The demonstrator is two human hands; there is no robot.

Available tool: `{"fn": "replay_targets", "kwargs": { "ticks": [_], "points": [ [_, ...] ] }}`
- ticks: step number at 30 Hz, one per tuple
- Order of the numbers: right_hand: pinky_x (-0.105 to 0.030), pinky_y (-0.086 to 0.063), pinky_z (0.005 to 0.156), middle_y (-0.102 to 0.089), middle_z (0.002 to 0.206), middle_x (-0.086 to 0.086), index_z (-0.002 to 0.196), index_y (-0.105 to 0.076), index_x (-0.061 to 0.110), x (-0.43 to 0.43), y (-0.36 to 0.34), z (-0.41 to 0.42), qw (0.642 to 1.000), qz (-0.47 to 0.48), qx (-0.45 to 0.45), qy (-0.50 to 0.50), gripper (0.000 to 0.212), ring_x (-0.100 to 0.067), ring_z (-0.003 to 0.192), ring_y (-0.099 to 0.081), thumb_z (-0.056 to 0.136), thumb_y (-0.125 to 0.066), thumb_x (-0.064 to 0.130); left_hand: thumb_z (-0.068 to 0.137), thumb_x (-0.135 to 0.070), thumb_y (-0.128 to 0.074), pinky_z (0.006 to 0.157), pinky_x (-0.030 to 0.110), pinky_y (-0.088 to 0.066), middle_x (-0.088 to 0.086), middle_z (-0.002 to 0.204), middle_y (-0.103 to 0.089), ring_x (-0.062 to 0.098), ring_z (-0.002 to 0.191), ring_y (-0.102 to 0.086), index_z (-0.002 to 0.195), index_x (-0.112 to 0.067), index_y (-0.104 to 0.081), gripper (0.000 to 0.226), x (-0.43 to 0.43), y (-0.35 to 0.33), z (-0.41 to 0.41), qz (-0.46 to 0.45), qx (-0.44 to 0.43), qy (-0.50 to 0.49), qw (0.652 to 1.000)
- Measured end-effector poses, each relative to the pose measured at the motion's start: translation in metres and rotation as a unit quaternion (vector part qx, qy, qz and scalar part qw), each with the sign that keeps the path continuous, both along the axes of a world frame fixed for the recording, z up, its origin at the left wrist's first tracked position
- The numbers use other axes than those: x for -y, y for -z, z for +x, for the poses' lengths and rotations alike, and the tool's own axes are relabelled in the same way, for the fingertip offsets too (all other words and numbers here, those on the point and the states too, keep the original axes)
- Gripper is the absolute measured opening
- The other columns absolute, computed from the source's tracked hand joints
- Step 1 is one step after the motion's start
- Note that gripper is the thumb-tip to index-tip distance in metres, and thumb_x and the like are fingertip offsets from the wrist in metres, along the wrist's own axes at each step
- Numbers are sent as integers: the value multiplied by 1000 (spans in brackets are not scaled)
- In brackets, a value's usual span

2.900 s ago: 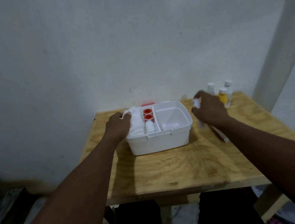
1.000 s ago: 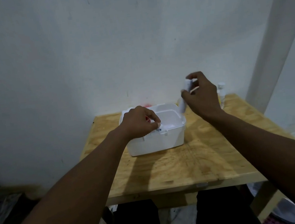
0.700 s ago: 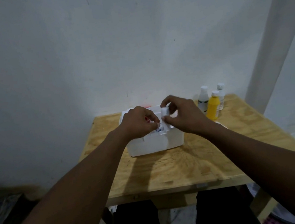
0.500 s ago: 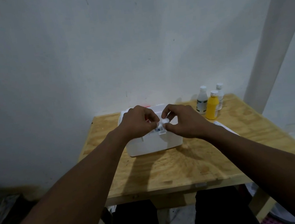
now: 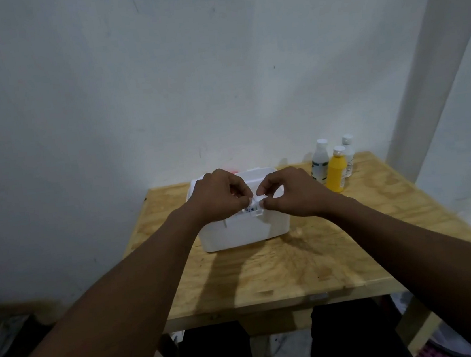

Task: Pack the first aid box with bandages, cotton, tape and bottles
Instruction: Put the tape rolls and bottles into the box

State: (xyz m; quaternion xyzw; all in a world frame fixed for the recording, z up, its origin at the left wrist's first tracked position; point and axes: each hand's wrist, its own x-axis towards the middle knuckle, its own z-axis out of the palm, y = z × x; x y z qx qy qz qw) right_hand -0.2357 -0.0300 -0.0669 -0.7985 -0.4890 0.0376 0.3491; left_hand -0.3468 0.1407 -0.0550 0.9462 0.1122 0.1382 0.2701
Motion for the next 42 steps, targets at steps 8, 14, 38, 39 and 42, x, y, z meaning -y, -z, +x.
{"fn": "replay_targets", "kwargs": {
  "ticks": [8, 14, 38, 39, 42],
  "points": [
    [-26, -56, 78, -75, 82, 9, 89, -77, 18, 8, -12, 19, 995, 80, -3, 67, 13, -5, 81, -70, 83, -66, 21, 70, -36, -66, 89, 37, -56, -14, 80, -77, 1, 86, -66, 77, -28, -80, 17, 4, -1, 2, 17, 5, -19, 1000],
    [-33, -46, 87, -63, 110, -13, 116, -62, 18, 32, -8, 80, 939, 136, 58, 311, 33, -26, 102, -60, 83, -64, 25, 71, -31, -75, 84, 36, -57, -17, 76, -75, -2, 75, -66, 73, -28, -78, 4, 9, -1, 1, 18, 6, -14, 1000],
    [-31, -40, 64, -66, 100, -10, 106, -54, 19, 62, 19, 124, 947, -21, 7, 321, 25, -26, 82, -56, 83, -63, 24, 81, -37, -68, 83, 33, -47, -12, 86, -74, 13, 88, -65, 87, -26, -78, 16, 18, -16, 49, 155, -98, -10, 983],
    [-32, -44, 66, -66, 103, -11, 110, -54, 18, 61, 18, 124, 948, -30, -1, 316, 30, -27, 86, -57, 82, -64, 24, 81, -35, -67, 84, 34, -48, -12, 89, -74, 13, 90, -65, 88, -26, -78, 16, 18, -13, 52, 169, -110, -7, 979],
    [-45, -52, 84, -61, 117, -14, 122, -53, 18, 55, 13, 122, 940, -19, 51, 338, 46, -34, 107, -57, 81, -66, 35, 82, -36, -67, 88, 33, -43, -11, 101, -72, 16, 100, -63, 98, -29, -75, 19, 16, -1, 59, 203, -139, -5, 969]
  ]
}}
